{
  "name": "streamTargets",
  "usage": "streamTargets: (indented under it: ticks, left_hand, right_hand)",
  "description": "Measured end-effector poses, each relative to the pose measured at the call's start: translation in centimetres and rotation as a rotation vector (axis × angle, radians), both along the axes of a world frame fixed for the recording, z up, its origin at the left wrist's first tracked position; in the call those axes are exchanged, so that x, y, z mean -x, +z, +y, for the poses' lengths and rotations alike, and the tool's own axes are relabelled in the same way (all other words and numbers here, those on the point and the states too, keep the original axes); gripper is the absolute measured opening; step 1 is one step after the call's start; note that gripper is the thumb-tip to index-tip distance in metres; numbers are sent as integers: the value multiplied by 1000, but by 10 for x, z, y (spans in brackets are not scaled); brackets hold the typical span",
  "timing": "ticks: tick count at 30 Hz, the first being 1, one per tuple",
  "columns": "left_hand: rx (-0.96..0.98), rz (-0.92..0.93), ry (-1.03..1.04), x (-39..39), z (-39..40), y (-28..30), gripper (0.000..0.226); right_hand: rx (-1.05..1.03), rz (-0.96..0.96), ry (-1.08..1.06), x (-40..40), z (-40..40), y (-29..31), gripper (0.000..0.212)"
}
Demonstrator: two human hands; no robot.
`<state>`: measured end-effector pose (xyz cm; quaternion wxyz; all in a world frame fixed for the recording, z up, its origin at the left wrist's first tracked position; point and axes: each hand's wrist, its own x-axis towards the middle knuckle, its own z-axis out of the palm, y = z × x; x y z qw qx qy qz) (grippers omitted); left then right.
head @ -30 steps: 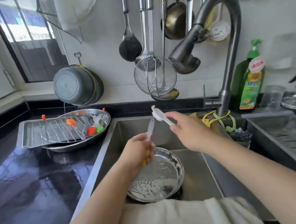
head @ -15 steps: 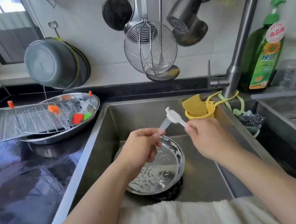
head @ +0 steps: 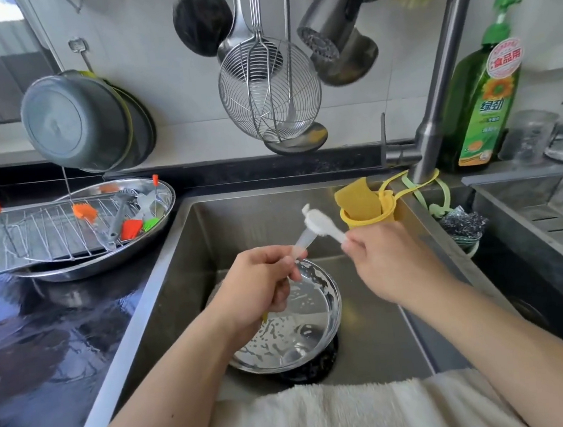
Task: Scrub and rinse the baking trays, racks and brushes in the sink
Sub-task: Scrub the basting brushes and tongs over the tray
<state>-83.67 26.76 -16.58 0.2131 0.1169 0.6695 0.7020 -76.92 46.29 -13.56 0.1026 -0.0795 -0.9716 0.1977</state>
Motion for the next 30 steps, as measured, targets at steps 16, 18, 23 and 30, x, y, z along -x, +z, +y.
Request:
streamTargets:
  ticks: [16,18,23,30]
  left_hand:
    - [-115,-102,-138,-7,3,7,20]
    - [-132,-146,-170,-7,1,8,20]
    - [-205,-264,-241,-4,-3,9,36]
    - [-341,-325,-202,-6,-5,14,49]
  right_hand:
    - [-2,11,88,-5,-5,-2,42]
    - [-13,-4,151,-8,-10,-5,40]
    - [40,27,69,-4,7,-2,40]
    - [49,14,100,-4,5,-7,38]
